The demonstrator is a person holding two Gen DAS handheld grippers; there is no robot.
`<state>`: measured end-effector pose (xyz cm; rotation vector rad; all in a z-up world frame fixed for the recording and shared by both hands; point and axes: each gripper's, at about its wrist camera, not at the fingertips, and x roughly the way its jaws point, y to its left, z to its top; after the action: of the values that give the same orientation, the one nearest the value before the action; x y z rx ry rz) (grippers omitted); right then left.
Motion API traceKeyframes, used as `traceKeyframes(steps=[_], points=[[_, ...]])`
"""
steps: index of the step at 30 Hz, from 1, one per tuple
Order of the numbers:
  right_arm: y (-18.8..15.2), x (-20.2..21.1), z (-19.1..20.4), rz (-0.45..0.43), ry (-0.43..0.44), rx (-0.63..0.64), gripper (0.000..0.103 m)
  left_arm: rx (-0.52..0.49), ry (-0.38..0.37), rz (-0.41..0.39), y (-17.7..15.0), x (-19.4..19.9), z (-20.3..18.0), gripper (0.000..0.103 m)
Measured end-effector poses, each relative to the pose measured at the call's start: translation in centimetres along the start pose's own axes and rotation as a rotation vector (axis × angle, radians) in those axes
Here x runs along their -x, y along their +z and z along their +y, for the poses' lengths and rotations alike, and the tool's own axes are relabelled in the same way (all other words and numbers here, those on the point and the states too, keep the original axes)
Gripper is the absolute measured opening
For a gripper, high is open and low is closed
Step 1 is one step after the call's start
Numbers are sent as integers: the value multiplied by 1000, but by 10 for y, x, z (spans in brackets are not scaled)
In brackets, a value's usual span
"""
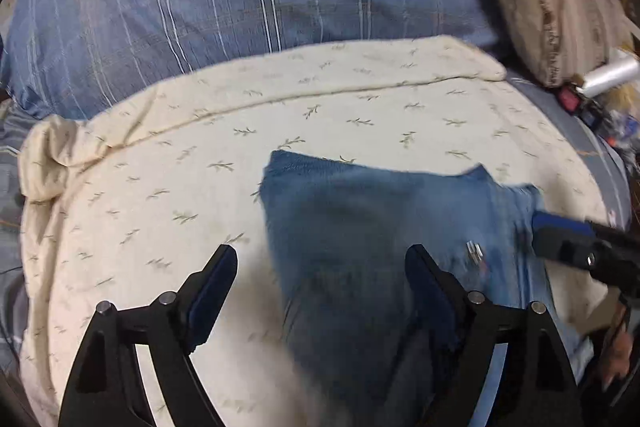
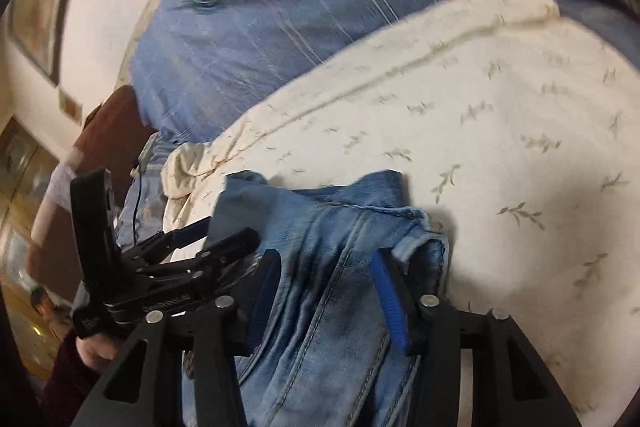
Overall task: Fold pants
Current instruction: 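Press the folded jeans flat with the right gripper while the left tool hovers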
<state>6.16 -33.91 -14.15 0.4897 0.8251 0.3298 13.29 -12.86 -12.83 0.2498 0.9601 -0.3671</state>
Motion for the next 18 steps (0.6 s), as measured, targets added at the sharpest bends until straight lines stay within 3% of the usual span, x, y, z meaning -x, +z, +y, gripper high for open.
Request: traceKeyframes(steps=[5, 7, 8, 9, 12, 15, 18], points=[[-28, 32, 47, -36, -157, 267, 52, -50, 56, -23, -34, 35, 3, 87], [-42, 37, 62, -30, -202, 336, 47, -42, 37, -13, -49, 41, 3, 87], [-48, 36, 65, -14, -209, 352, 28, -38, 27, -11, -55, 43, 2, 87], [-53, 33, 68, 9, -216, 361, 19, -32, 23, -10, -60, 45, 1, 86], [-70, 17, 74, 75, -235, 391, 19, -4, 27, -7, -72, 44, 1, 85], [-80, -2, 64, 132, -237, 340, 19, -28, 45, 6, -78, 34, -3, 85], [-81, -7, 56, 127, -223, 306, 20, -50, 77, -8, -77, 25, -7, 88]])
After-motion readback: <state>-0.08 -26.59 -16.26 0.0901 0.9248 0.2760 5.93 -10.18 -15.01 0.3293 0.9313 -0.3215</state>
